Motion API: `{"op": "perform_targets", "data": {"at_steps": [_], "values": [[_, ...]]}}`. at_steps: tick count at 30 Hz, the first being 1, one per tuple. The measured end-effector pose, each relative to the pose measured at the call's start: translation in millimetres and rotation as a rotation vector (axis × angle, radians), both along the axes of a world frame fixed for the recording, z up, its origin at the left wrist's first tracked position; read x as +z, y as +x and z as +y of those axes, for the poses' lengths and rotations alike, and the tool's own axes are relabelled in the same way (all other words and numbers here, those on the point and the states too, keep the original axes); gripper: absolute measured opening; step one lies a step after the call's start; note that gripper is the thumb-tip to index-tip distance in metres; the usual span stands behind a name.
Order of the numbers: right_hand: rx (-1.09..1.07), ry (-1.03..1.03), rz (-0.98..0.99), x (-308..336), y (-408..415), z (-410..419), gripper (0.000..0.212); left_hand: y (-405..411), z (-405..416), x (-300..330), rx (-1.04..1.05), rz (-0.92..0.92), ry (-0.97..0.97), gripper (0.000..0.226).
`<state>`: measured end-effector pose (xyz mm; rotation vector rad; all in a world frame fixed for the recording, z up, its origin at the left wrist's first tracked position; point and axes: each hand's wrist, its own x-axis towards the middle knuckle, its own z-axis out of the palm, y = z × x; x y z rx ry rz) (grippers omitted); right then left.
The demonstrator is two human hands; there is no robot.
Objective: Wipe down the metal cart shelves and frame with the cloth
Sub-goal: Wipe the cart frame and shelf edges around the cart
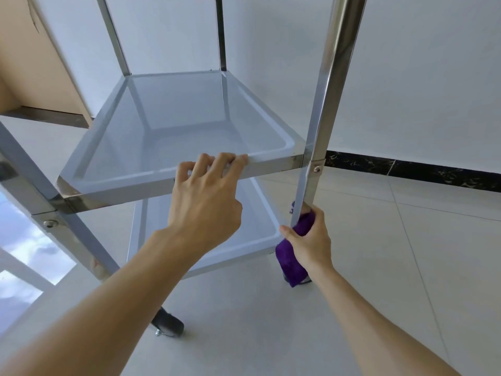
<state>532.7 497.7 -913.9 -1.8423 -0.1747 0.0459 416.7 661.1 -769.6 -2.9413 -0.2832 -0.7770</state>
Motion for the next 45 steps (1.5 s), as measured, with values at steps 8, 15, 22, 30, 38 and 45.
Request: {"op": "perform_targets", "data": {"at_steps": [8, 15, 22, 30, 38, 45], "values": [[-0.049, 0.100, -0.129, 40.4, 7.1, 6.9, 0.060, 1.3, 3.1, -5.8, 0.008, -0.022, 0.023, 0.072], [-0.151, 0.173, -0.286, 42.7, 4.3, 19.8, 0.065, 3.0, -0.4, -11.5, 0.013, -0.072, 0.036, 0.070], [-0.012, -0.014, -0.042, -30.4, -2.6, 6.4, 0.057, 1.5, 4.6, -12.1, -0.010, -0.078, 0.024, 0.068], [0.030, -0.289, 0.033, -35.8, -33.1, -23.2, 0.061, -19.8, 33.2, 2.9, -0.129, -0.065, -0.008, 0.060], [0.403, -0.356, -0.161, -26.6, -74.1, -3.6, 0.058, -70.3, 76.9, 7.3, -0.054, 0.035, 0.178, 0.064], [0.548, -1.093, -0.516, -24.8, -10.0, 42.4, 0.071, -88.0, 97.0, 13.7, 0.032, 0.079, 0.325, 0.062]]}}
